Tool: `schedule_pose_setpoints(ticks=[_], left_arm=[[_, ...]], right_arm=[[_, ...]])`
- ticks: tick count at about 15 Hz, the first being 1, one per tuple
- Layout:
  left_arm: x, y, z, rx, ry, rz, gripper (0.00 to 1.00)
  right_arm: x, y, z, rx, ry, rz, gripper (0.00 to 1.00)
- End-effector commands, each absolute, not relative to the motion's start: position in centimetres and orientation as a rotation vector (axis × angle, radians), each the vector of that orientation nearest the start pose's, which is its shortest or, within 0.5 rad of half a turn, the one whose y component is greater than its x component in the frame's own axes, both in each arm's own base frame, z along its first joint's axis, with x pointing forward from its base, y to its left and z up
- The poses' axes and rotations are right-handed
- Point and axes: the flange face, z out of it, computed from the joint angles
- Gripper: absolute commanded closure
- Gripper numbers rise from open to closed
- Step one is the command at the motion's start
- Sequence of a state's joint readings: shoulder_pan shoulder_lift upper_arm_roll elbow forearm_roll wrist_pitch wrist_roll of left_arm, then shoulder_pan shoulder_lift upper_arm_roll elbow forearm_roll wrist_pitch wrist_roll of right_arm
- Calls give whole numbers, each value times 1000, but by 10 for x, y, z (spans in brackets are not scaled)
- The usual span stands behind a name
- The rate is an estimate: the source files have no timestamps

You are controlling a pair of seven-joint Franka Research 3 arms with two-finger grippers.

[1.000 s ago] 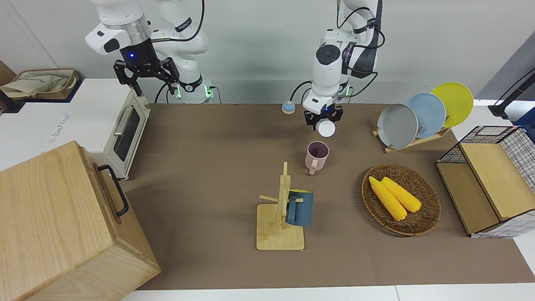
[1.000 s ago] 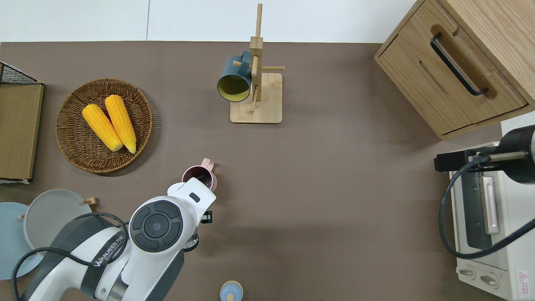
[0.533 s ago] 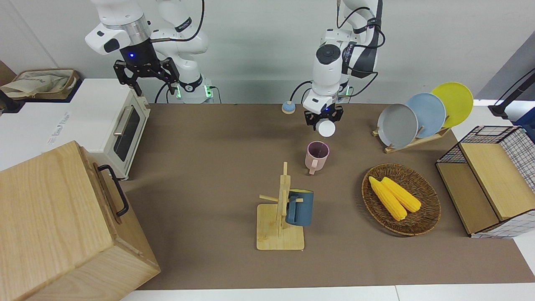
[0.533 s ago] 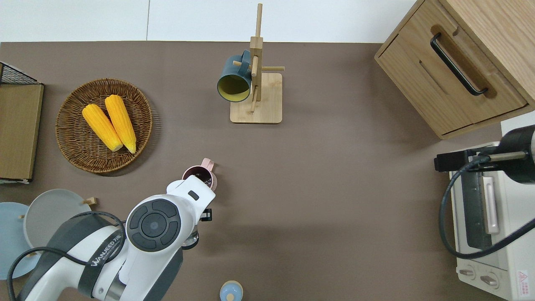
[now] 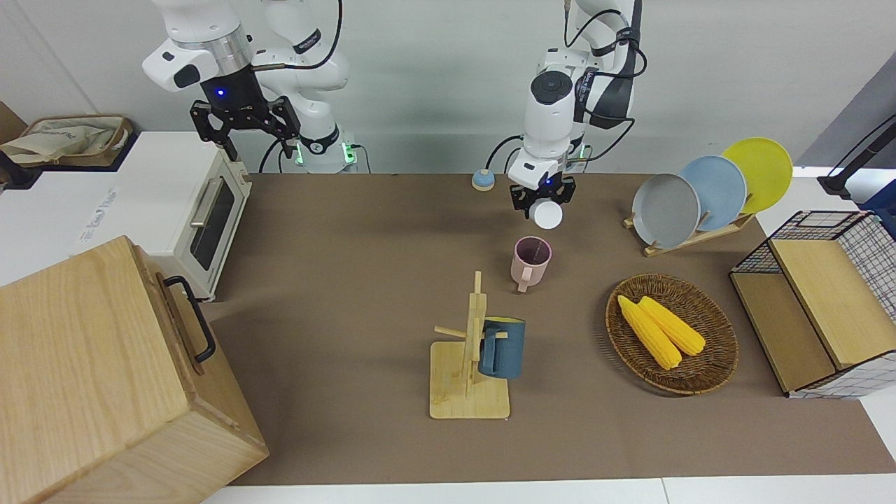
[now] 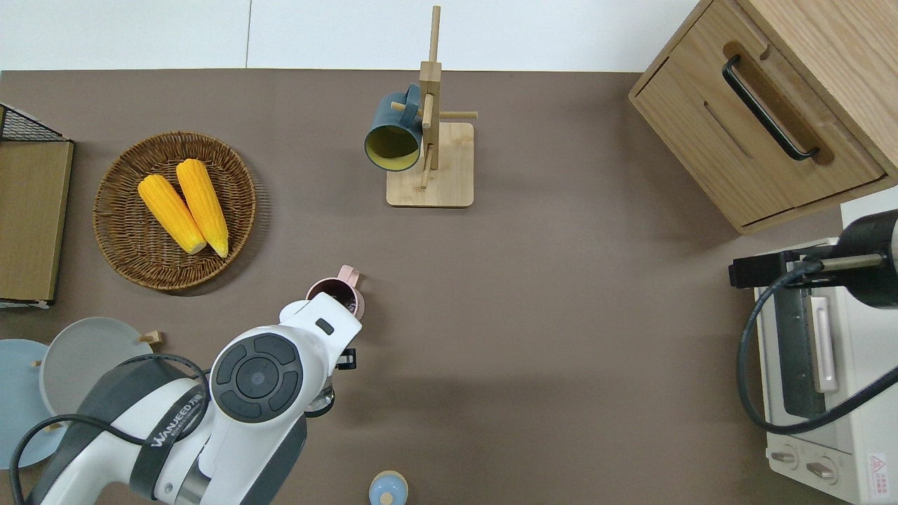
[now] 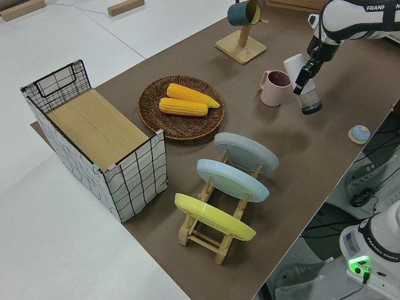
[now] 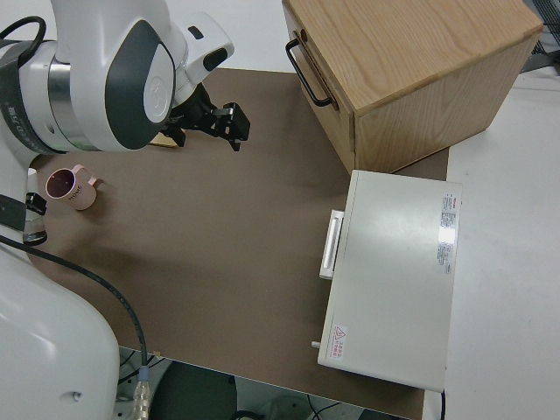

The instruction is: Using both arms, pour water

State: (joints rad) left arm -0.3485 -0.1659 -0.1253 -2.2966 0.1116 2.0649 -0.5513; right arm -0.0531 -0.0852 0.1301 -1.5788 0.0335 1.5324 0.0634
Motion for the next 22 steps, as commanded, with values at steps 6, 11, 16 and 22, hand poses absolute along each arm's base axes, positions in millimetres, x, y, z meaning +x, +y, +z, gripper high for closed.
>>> schedule_pose_setpoints(ticks=[6,11,16,22], left_arm=[[424,-217,426,-3076,-159,-181,1000],[424,-215,428,-3076,-170,-191,1000],[431,-202,421,-3060,-204,-161,1000],[472,-132,425,-3044,-357,-189,1000]], right_arm=[[517,47,665,-3099,-30,-57,9],[517,47,665,-3099,-30,-59,7],[517,47,665,-3099,-30,-59,7],[517,47,665,-3101,-30,-59,9]])
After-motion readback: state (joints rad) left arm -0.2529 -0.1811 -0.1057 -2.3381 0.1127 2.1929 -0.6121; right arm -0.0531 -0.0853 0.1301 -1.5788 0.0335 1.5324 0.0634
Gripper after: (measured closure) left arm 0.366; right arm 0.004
